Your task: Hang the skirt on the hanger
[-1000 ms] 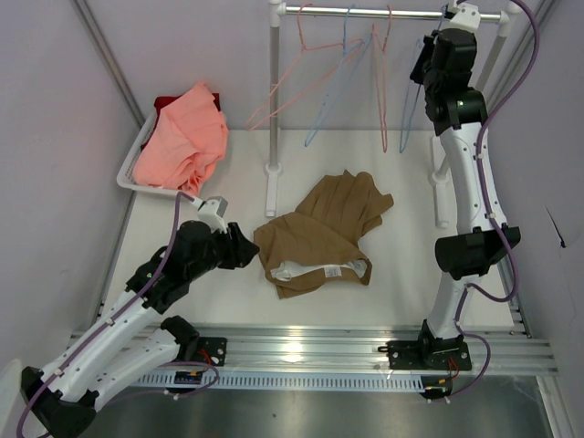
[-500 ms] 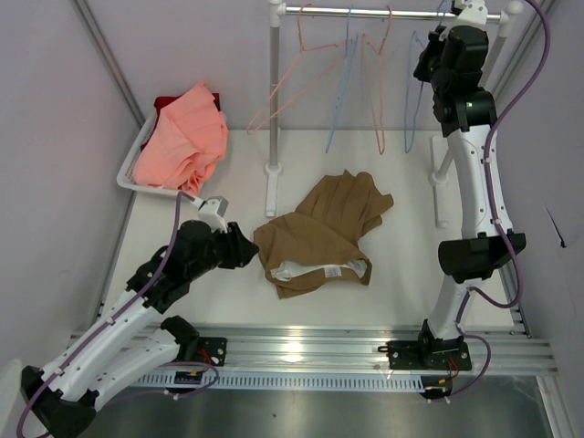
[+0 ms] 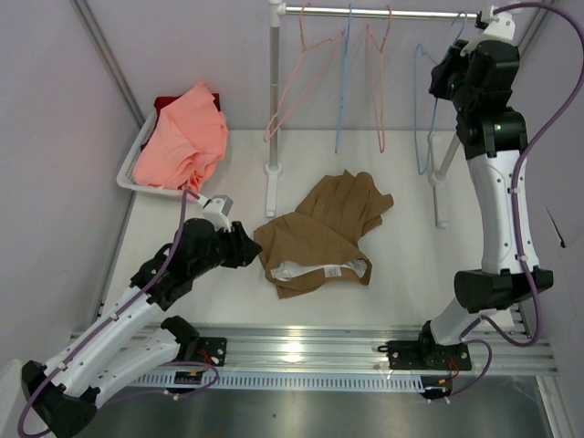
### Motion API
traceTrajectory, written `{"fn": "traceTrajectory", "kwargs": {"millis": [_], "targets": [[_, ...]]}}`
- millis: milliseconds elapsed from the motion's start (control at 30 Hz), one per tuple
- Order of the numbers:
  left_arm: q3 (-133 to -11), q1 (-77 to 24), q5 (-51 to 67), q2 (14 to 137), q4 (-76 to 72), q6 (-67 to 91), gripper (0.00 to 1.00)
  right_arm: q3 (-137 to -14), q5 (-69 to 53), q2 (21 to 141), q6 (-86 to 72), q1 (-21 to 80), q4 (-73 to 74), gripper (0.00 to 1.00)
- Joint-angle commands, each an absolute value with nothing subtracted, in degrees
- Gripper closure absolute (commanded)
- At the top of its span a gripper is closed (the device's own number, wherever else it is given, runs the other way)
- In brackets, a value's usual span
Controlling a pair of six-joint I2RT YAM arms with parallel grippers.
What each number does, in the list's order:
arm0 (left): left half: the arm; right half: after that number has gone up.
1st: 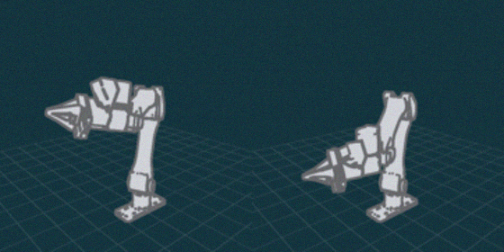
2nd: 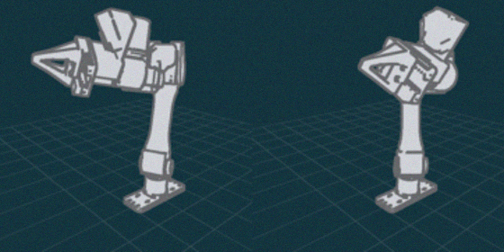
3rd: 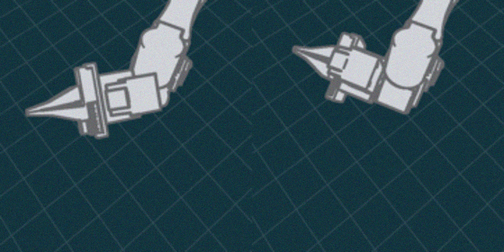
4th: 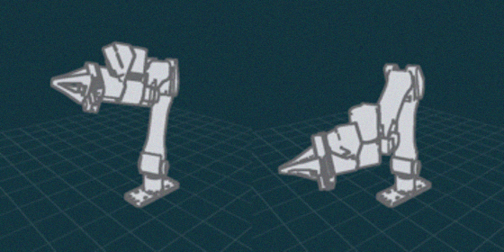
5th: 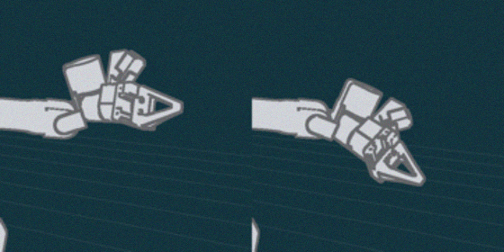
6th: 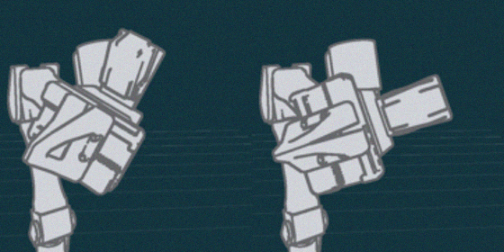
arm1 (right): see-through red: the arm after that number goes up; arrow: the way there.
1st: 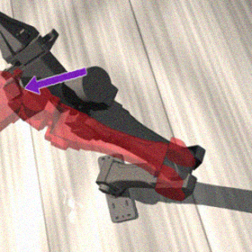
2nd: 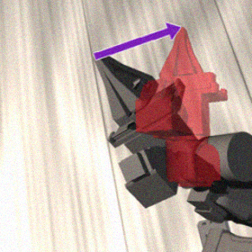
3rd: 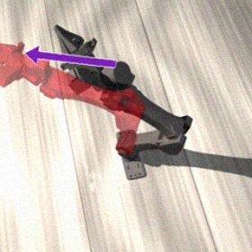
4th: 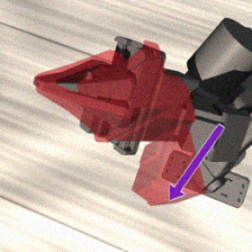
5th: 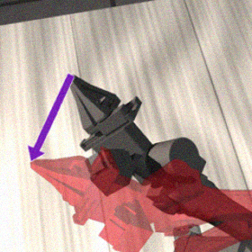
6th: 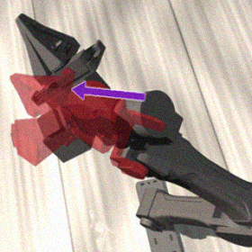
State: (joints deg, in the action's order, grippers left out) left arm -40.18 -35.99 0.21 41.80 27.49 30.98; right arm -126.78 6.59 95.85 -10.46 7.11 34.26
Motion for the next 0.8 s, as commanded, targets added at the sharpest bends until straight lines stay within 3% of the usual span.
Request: {"fn": "traceTrajectory", "kwargs": {"millis": [0, 200, 300, 467, 767], "targets": [[-42.3, -36.2, 2.8, 42.1, 24.4, 29.5, 0.54, -118.8, 4.4, 88.9, -14.1, 6.9, 38.4, 1.00], [-41.3, -36.3, 4.9, 43.9, 23.3, 30.0, 0.55, -93.9, -4.0, 72.4, -20.7, 8.0, 40.4, 1.00], [-38.4, -36.6, 6.8, 44.7, 21.8, 30.9, 0.57, -84.7, -5.8, 65.3, -21.5, 14.5, 41.0, 1.00], [-36.7, -41.4, 4.2, 45.2, 21.1, 32.9, 0.64, -76.1, -6.2, 56.5, -21.8, 25.5, 43.2, 1.00], [-34.7, -51.6, -4.6, 51.1, 18.4, 37.7, 0.68, -65.3, -22.7, 46.5, -25.2, 29.9, 43.4, 1.00]]}}
